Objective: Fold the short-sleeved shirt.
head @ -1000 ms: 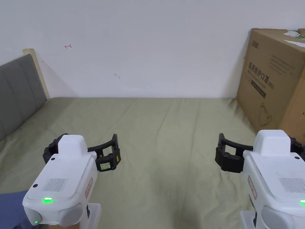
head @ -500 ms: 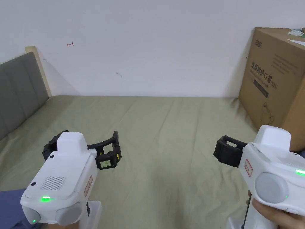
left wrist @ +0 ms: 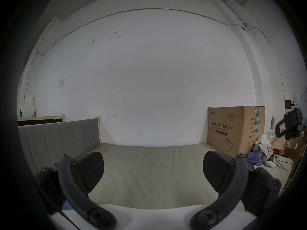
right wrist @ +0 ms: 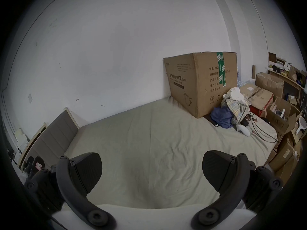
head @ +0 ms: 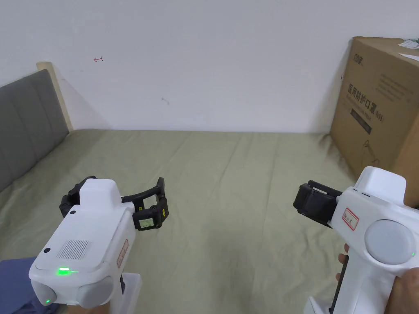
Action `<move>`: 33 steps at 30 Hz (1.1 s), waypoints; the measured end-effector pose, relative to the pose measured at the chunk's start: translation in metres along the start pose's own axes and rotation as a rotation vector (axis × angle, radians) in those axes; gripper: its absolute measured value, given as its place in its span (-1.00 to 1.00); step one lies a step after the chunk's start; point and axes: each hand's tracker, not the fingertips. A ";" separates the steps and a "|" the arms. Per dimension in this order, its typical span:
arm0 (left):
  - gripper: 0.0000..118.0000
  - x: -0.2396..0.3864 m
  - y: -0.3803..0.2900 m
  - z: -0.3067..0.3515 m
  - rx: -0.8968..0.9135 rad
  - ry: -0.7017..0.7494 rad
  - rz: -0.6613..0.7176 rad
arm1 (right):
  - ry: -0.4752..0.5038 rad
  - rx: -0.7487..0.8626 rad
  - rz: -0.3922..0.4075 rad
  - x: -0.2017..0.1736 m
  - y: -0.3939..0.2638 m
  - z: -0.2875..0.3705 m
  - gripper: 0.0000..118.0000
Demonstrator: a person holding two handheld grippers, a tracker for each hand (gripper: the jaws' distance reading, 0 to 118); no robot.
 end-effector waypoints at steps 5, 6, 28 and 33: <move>1.00 -0.001 -0.001 -0.001 -0.004 0.003 0.000 | -0.002 0.027 0.033 0.002 0.000 -0.002 1.00; 1.00 -0.001 -0.001 -0.001 -0.004 0.001 -0.001 | -0.012 0.033 0.034 0.002 0.000 -0.003 1.00; 1.00 -0.002 -0.001 0.000 0.007 0.007 -0.006 | 0.061 0.452 0.225 0.008 -0.023 -0.010 1.00; 1.00 -0.002 -0.001 -0.001 0.006 0.006 -0.005 | 0.060 0.461 0.247 0.009 -0.026 -0.012 1.00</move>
